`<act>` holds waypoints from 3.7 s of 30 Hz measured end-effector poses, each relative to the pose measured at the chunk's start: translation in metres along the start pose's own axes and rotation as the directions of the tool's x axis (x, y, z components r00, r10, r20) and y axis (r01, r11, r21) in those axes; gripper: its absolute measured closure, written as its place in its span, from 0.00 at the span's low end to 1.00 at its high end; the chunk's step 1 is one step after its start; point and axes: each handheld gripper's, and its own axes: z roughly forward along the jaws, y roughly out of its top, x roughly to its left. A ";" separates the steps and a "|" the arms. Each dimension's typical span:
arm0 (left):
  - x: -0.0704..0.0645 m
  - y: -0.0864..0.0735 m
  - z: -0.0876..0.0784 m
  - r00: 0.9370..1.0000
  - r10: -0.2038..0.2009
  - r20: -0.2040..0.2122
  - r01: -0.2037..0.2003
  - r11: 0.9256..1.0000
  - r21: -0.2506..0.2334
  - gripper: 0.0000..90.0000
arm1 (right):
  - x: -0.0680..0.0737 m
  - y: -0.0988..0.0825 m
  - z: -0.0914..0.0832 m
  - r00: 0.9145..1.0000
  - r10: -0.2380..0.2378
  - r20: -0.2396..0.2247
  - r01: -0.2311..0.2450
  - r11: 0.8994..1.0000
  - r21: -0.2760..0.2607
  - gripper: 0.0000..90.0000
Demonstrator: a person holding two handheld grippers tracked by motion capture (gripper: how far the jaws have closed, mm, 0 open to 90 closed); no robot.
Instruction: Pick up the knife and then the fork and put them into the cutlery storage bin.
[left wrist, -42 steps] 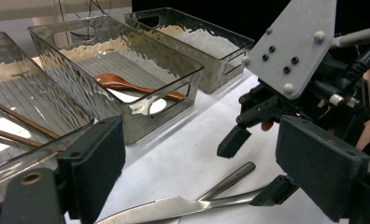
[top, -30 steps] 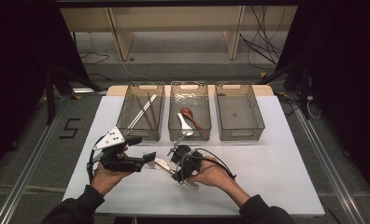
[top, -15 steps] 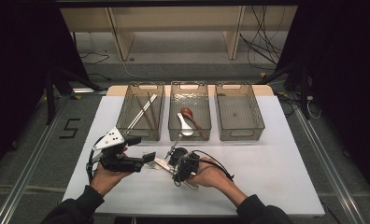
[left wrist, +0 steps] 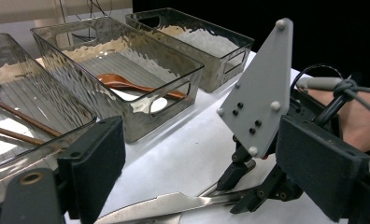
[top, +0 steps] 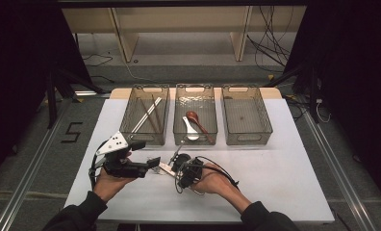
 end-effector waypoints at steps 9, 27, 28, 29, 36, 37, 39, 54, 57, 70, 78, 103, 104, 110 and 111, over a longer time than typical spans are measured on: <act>0.000 0.000 0.001 1.000 -0.002 0.000 0.002 1.000 0.001 0.17 | 0.003 0.003 0.001 1.000 -0.015 0.028 0.015 1.000 0.012 0.78; 0.001 -0.001 -0.001 1.000 -0.007 -0.005 0.007 1.000 -0.007 0.17 | 0.001 0.005 -0.001 0.999 -0.024 0.028 0.022 0.996 0.083 0.89; 0.001 -0.001 -0.002 1.000 -0.007 -0.006 0.007 1.000 -0.006 0.17 | -0.001 0.004 -0.002 0.999 -0.031 0.024 0.029 0.995 0.091 0.89; 0.001 -0.001 -0.002 1.000 -0.007 -0.005 0.007 1.000 -0.006 0.17 | -0.002 0.004 -0.002 0.999 -0.033 0.023 0.031 0.995 0.092 0.89; 0.001 -0.001 -0.002 1.000 -0.007 -0.006 0.007 1.000 -0.005 0.17 | -0.003 0.003 -0.003 0.999 -0.039 0.017 0.038 0.995 0.096 0.89; 0.001 -0.001 -0.002 1.000 -0.007 -0.006 0.007 1.000 -0.006 0.17 | -0.004 0.003 -0.003 0.999 -0.046 0.016 0.044 0.994 0.097 0.90; 0.001 0.000 -0.002 1.000 -0.007 -0.006 0.007 1.000 -0.006 0.17 | -0.004 0.002 -0.003 0.999 -0.046 0.016 0.044 0.994 0.100 0.89; 0.001 0.000 -0.002 1.000 -0.006 -0.008 0.006 1.000 -0.005 0.17 | -0.007 -0.001 -0.005 0.998 -0.070 0.006 0.069 0.993 0.094 0.90; 0.001 0.000 -0.002 1.000 -0.005 -0.007 0.005 1.000 -0.006 0.17 | -0.008 -0.001 -0.005 0.999 -0.053 0.001 0.053 0.995 0.083 0.90; 0.001 0.000 -0.002 1.000 -0.006 -0.008 0.006 1.000 -0.005 0.17 | -0.018 -0.005 -0.010 0.999 -0.022 -0.026 0.024 0.998 0.050 0.90; 0.001 0.000 -0.002 1.000 -0.004 -0.010 0.004 1.000 -0.007 0.17 | -0.025 -0.008 -0.022 0.999 0.015 -0.050 -0.015 1.000 0.017 0.90; 0.001 0.001 -0.003 1.000 -0.004 -0.019 0.003 1.000 -0.026 0.17 | -0.099 -0.048 -0.107 0.969 0.248 -0.007 -0.239 0.925 -0.296 0.90; 0.001 0.001 -0.003 1.000 -0.005 -0.019 0.005 1.000 -0.026 0.17 | -0.102 -0.050 -0.109 0.964 0.266 0.001 -0.253 0.918 -0.305 0.90; 0.001 0.001 -0.003 1.000 -0.004 -0.019 0.004 1.000 -0.024 0.17 | -0.124 -0.068 -0.119 0.938 0.346 0.027 -0.314 0.881 -0.354 0.90; 0.001 0.001 -0.003 1.000 -0.003 -0.019 0.003 1.000 -0.024 0.17 | -0.126 -0.070 -0.120 0.934 0.357 0.035 -0.322 0.878 -0.356 0.90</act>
